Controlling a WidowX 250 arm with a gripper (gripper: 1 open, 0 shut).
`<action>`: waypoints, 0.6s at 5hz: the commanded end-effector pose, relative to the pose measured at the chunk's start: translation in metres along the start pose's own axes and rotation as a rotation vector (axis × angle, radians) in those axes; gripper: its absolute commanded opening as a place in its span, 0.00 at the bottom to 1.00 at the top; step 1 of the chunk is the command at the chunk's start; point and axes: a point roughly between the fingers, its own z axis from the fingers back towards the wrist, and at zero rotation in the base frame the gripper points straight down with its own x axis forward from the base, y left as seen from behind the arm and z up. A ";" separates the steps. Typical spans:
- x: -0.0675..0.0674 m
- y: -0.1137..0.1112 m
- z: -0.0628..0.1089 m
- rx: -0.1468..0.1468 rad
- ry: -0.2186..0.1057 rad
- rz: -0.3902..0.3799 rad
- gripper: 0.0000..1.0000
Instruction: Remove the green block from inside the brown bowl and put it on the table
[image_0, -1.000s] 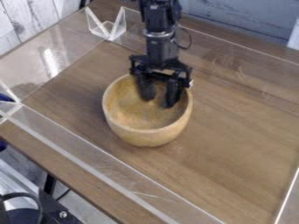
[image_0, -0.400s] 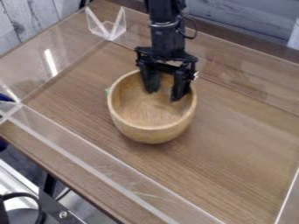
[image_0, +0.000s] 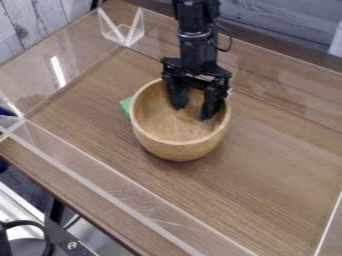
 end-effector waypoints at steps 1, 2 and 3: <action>0.008 -0.005 0.013 0.007 -0.060 -0.025 1.00; 0.006 -0.007 0.011 0.008 -0.064 -0.041 1.00; 0.006 -0.006 0.008 0.003 -0.069 -0.048 1.00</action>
